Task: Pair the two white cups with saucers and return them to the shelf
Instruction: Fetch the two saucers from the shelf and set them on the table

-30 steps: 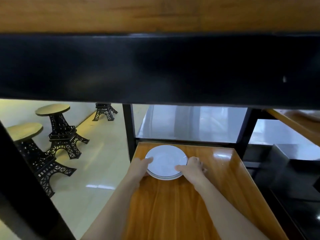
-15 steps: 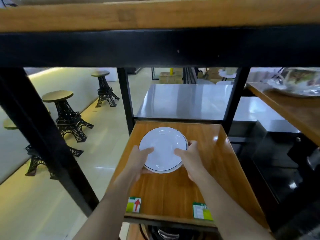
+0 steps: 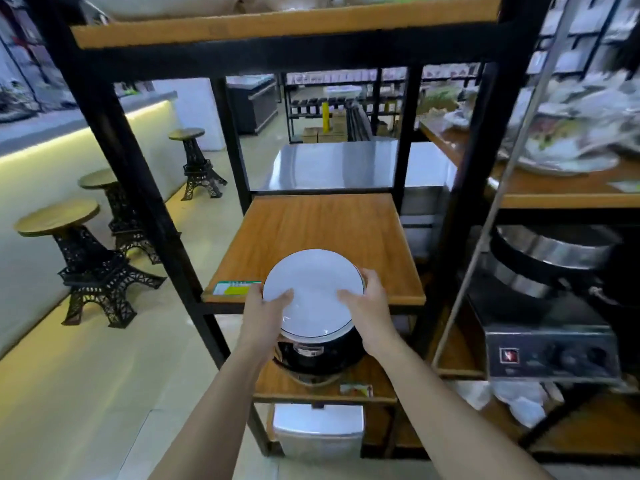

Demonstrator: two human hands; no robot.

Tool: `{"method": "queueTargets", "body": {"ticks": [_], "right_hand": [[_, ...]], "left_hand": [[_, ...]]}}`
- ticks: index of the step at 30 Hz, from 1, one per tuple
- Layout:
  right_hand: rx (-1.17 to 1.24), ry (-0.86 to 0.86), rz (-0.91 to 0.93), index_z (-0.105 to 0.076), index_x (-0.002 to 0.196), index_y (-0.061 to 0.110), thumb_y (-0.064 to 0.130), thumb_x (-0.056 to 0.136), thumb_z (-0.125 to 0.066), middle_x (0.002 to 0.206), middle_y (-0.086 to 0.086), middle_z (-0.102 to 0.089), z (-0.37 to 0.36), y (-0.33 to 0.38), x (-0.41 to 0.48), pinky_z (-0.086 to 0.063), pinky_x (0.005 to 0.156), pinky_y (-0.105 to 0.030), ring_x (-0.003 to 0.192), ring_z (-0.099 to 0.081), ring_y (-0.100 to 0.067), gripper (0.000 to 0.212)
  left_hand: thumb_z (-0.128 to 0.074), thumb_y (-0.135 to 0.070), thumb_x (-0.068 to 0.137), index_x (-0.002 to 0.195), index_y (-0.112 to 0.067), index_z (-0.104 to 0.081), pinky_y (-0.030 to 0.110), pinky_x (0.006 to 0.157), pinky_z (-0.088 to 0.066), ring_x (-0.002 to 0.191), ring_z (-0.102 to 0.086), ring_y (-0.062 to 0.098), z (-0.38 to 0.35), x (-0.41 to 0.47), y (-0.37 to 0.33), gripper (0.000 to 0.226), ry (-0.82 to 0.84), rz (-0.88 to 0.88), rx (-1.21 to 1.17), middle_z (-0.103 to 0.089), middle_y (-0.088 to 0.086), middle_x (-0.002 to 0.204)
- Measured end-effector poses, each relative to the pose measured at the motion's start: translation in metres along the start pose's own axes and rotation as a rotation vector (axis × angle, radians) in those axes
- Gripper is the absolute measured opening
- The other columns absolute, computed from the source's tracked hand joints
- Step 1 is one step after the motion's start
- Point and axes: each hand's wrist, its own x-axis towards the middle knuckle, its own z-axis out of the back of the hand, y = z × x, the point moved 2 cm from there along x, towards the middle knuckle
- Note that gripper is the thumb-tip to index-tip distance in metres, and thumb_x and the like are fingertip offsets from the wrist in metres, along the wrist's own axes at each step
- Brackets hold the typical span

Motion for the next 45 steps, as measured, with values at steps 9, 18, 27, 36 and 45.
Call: {"method": "queueTargets", "body": {"ticks": [9,18,27,36,45], "right_hand": [[-0.013,-0.221,0.031,-0.042,0.108,0.03,0.007,0.079,-0.062,0.099,0.013,-0.053,0.087,0.004,-0.124,-0.044,0.067,-0.019,0.091,-0.051,-0.005,0.042],[-0.009,-0.627,0.03,-0.043,0.113,0.022,0.005,0.079,-0.059,0.1,0.006,-0.054,0.19,0.009,-0.303,-0.045,0.067,-0.022,0.098,-0.051,-0.016,0.041],[0.027,-1.059,0.053,-0.044,0.104,0.017,-0.002,0.078,-0.056,0.1,0.001,-0.054,0.308,0.015,-0.498,-0.047,0.084,-0.036,0.098,-0.054,-0.023,0.035],[-0.029,-1.44,-0.012,-0.048,0.107,0.019,0.006,0.074,-0.056,0.098,0.009,-0.059,0.439,-0.007,-0.703,-0.048,0.084,-0.036,0.098,-0.057,-0.02,0.036],[0.002,-1.602,-0.065,-0.044,0.112,0.02,0.007,0.075,-0.052,0.102,0.004,-0.057,0.539,-0.042,-0.845,-0.045,0.068,-0.027,0.097,-0.055,-0.019,0.04]], "left_hand": [[-0.061,-0.017,0.086,0.101,-0.017,-0.046,0.042,0.07,-0.053,0.089,-0.056,0.02,-0.041,-0.113,0.01,0.021,0.238,-0.043,0.023,-0.057,0.001,0.099],[-0.06,-0.018,0.086,0.106,-0.016,-0.044,0.04,0.069,-0.054,0.094,-0.058,0.026,-0.097,-0.273,0.037,0.025,0.582,-0.08,0.136,-0.057,0.006,0.102],[-0.064,-0.018,0.082,0.102,-0.018,-0.049,0.056,0.087,-0.05,0.1,-0.059,0.036,-0.185,-0.457,0.069,0.025,1.024,-0.045,0.242,-0.061,0.014,0.11],[-0.067,-0.016,0.08,0.085,-0.026,-0.05,0.031,0.055,-0.05,0.082,-0.061,0.021,-0.271,-0.682,0.134,0.02,1.421,0.019,0.253,-0.063,-0.001,0.092],[-0.067,-0.019,0.08,0.086,-0.019,-0.06,0.036,0.045,-0.055,0.075,-0.063,0.023,-0.324,-0.841,0.194,0.009,1.597,0.133,0.394,-0.065,0.003,0.087]]}}
